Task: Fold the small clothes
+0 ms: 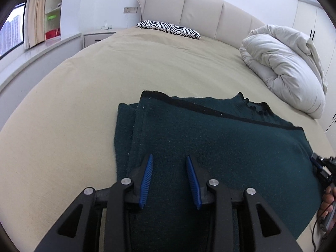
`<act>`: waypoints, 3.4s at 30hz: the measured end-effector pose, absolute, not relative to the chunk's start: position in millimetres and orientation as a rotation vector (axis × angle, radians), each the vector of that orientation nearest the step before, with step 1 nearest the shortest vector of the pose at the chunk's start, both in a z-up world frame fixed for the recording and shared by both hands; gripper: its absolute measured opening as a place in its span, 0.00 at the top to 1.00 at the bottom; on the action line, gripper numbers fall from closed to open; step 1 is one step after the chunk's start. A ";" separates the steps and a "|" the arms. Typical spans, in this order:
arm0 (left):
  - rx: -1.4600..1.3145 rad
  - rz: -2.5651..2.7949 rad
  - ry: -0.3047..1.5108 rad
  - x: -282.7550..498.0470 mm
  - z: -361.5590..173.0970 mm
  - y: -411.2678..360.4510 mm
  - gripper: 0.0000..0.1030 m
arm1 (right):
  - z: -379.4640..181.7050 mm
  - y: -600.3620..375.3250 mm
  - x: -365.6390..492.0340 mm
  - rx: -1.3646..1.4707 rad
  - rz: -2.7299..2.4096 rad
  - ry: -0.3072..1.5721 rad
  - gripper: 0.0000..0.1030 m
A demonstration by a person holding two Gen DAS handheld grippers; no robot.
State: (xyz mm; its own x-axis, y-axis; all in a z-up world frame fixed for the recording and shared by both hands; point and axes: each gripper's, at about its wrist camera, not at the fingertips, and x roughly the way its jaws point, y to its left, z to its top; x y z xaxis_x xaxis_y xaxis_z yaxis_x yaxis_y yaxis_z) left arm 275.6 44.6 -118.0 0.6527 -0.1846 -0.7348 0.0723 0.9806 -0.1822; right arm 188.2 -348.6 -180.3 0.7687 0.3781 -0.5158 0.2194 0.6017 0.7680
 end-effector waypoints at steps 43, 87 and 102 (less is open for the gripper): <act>-0.026 -0.256 0.898 195.3 -107.7 -26.6 0.48 | -162.4 -213.6 180.8 0.856 0.315 0.853 0.59; -0.169 -0.199 0.919 266.7 -108.5 34.3 0.64 | -195.3 -318.6 171.8 0.955 0.133 0.812 0.61; -0.088 -0.316 0.915 232.1 -92.6 -43.4 0.47 | -174.6 -419.3 159.5 0.948 -0.058 0.766 0.39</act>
State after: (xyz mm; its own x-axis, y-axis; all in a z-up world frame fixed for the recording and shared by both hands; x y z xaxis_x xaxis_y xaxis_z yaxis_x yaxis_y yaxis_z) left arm 232.1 -43.4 -92.6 0.5673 -0.3056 -0.7647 0.2314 0.9503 -0.2081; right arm 159.5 -419.3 -174.6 0.7399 0.2754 -0.6138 0.3650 0.6021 0.7101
